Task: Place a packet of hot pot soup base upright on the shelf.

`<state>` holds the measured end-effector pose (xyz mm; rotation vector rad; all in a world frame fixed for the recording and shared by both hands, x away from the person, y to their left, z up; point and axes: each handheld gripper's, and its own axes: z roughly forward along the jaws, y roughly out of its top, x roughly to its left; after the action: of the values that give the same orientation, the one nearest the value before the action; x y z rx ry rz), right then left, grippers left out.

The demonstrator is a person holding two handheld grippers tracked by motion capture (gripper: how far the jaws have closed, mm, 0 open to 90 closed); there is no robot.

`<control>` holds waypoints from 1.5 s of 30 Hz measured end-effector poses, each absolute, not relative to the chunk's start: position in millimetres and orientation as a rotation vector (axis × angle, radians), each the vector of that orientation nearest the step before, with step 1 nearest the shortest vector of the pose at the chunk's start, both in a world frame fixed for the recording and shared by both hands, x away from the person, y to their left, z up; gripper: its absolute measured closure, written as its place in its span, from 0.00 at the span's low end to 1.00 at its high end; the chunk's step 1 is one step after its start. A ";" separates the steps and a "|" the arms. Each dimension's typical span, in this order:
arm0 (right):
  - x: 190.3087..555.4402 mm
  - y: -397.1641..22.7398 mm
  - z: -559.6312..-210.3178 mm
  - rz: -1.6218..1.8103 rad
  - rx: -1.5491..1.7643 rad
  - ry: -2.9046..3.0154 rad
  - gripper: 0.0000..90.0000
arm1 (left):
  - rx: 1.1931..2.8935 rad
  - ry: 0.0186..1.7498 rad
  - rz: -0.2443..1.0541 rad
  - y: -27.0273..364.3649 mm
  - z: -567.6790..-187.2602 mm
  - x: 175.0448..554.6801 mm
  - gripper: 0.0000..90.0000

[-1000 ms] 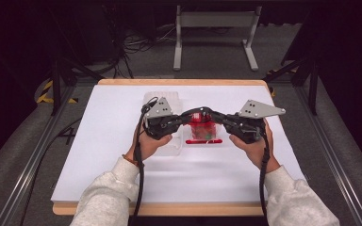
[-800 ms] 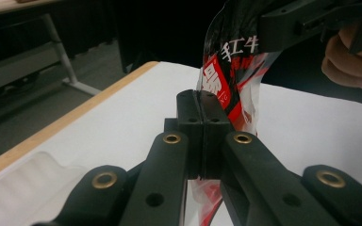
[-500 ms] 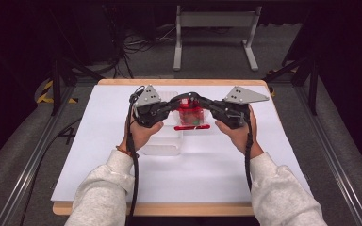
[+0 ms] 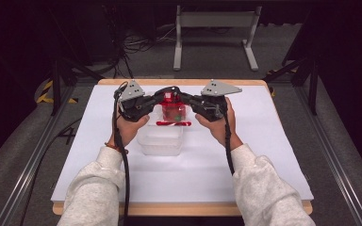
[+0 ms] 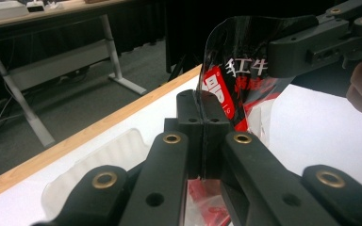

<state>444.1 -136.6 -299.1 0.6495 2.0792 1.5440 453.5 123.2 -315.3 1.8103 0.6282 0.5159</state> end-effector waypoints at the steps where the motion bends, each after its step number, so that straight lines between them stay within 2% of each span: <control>1: 445.3 -134.6 -300.1 1.546 0.645 2.084 1.00 | 1.808 0.630 0.520 124.4 -316.0 453.9 0.99; 21: 469.1 -106.3 -319.2 1.517 0.649 2.125 0.98 | 1.821 0.655 0.519 140.9 -327.8 469.9 0.99; 37: 472.6 -104.5 -337.8 1.541 0.692 2.147 0.98 | 1.818 0.658 0.482 145.0 -341.0 474.6 0.99; 45: 471.4 -107.5 -336.6 1.530 0.699 2.127 0.99 | 1.824 0.661 0.495 142.8 -341.0 476.7 0.99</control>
<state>471.4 -107.5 -336.6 0.6994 2.1268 1.5298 476.7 142.8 -341.0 1.8240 0.6614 0.4946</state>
